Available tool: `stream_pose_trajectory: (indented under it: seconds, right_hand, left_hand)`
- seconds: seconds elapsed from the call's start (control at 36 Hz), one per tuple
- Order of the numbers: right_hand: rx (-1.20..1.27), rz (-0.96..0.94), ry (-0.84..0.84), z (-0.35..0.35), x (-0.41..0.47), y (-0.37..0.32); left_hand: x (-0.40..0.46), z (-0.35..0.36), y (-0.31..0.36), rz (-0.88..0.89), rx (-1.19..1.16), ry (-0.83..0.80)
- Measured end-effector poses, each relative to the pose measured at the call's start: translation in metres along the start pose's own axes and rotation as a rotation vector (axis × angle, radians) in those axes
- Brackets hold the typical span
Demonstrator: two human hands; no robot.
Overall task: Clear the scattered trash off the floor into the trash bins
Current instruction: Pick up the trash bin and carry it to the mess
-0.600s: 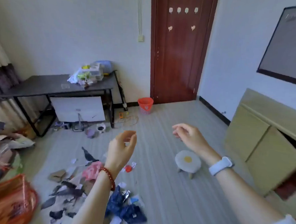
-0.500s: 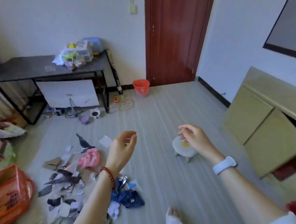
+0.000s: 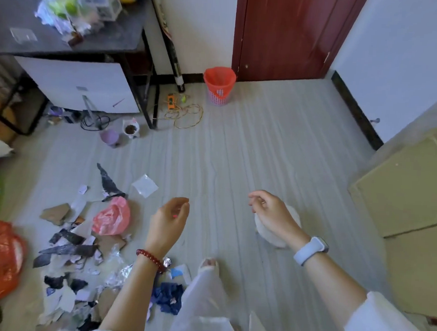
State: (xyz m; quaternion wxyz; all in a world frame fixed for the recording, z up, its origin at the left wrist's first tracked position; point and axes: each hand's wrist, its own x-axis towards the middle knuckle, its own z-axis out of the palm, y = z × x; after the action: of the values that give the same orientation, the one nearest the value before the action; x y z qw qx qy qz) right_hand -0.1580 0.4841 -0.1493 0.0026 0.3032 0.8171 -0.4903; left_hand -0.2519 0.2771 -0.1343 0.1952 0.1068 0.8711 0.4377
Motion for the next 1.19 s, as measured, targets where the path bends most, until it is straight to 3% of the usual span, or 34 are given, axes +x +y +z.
stream_pose_trajectory:
  seconds: [0.22,0.5,0.72,1.0,1.19]
  right_hand:
    - [-0.054,-0.055,-0.038,-0.017,0.218,-0.040]
    - [-0.033,0.013,-0.066,-0.066,0.461,-0.122]
    - [0.001,0.096,-0.034,-0.112,0.645,-0.122]
    - [-0.085,0.185,-0.146,-0.170,0.917,-0.131]
    - [-0.245,0.155,-0.207,-0.168,1.078,-0.144]
  left_hand:
    - [0.212,-0.029,0.012,-0.064,0.023,0.147]
    - [0.484,-0.016,0.125,0.057,0.077,0.052]
    - [0.675,0.040,0.181,0.044,0.090,-0.060]
    - [0.917,0.106,0.241,-0.221,-0.004,-0.003]
    - [1.056,0.126,0.243,-0.278,0.012,0.075]
